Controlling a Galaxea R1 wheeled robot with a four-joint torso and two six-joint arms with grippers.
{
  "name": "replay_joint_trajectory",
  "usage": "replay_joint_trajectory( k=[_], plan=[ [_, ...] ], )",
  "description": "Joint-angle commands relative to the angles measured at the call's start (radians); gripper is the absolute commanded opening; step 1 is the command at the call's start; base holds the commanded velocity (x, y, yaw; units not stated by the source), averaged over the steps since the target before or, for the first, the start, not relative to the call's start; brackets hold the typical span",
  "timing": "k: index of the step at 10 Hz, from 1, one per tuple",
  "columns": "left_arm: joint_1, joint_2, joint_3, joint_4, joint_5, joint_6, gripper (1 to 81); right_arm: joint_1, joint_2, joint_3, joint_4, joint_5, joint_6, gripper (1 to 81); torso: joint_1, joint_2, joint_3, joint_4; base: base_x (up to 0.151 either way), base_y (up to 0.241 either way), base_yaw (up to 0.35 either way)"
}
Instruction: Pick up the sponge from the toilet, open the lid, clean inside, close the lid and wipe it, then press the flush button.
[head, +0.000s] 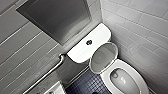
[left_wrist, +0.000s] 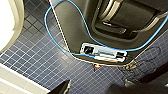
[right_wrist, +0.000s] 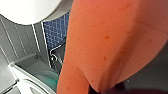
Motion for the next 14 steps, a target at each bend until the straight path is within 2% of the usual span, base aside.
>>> replay_joint_trajectory(
  k=[1,2,3,5,6,7,8,9,10,11,12,13,14],
  plan=[
    [0.025,-0.027,-0.008,-0.008,0.085,-0.001,81.1,-0.126,0.147,-0.126,-0.03,-0.067,-0.102,1.0,0.0,0.0,0.0,0.0,0.0,0.0,0.0],
    [0.021,-0.027,-0.008,-0.009,0.087,-0.002,81.1,-0.163,0.199,-0.202,-0.049,-0.069,-0.119,1.0,0.0,0.0,0.0,0.0,0.0,0.0,0.0],
    [0.018,-0.031,-0.008,-0.009,0.087,-0.002,81.1,-0.196,0.25,-0.272,-0.098,-0.069,-0.119,1.0,0.0,0.0,0.0,0.0,0.0,0.0,0.0],
    [0.007,-0.047,-0.008,-0.011,0.087,-0.005,81.1,-0.25,0.34,-0.403,-0.152,-0.061,-0.119,1.0,0.0,0.0,0.0,0.0,0.0,0.0,0.0],
    [0.007,-0.05,-0.008,-0.012,0.087,-0.005,81.1,-0.266,0.373,-0.435,-0.171,-0.059,-0.119,1.0,0.0,0.0,0.022,-0.032,0.0,0.0,0.0],
    [0.007,-0.053,-0.008,-0.02,0.087,-0.005,81.1,-0.275,0.393,-0.447,-0.188,-0.058,-0.119,1.0,0.0,0.0,0.041,-0.089,0.0,0.0,0.0],
    [0.007,-0.059,-0.008,-0.026,0.087,-0.005,81.1,-0.276,0.412,-0.46,-0.19,-0.056,-0.121,1.0,0.0,0.0,0.045,-0.095,0.0,0.0,0.0],
    [0.007,-0.062,-0.008,-0.028,0.085,-0.005,81.1,-0.276,0.426,-0.472,-0.19,-0.056,-0.119,1.0,0.0,0.0,0.06,-0.115,0.0,0.0,0.0],
    [0.004,-0.065,-0.008,-0.032,0.085,-0.005,81.1,-0.28,0.441,-0.489,-0.19,-0.058,-0.119,1.0,0.0,0.0,0.08,-0.146,0.0,0.0,0.0],
    [-0.002,-0.068,-0.008,-0.037,0.085,-0.005,81.1,-0.283,0.452,-0.501,-0.19,-0.058,-0.121,1.0,0.0,0.0,0.115,-0.166,0.0,0.0,0.0],
    [-0.011,-0.071,-0.003,-0.048,0.085,-0.005,81.1,-0.283,0.461,-0.51,-0.192,-0.061,-0.121,1.0,0.0,0.0,0.063,-0.114,0.0,0.0,0.0],
    [-0.022,-0.081,0.011,-0.06,0.085,-0.005,81.1,-0.283,0.472,-0.523,-0.193,-0.064,-0.121,1.0,0.0,-0.001,0.091,-0.141,0.0,0.0,0.0],
    [-0.036,-0.099,0.044,-0.078,0.087,-0.005,81.1,-0.284,0.484,-0.539,-0.195,-0.066,-0.121,1.0,0.0,-0.002,0.165,-0.153,0.0,0.0,0.0]
  ],
)
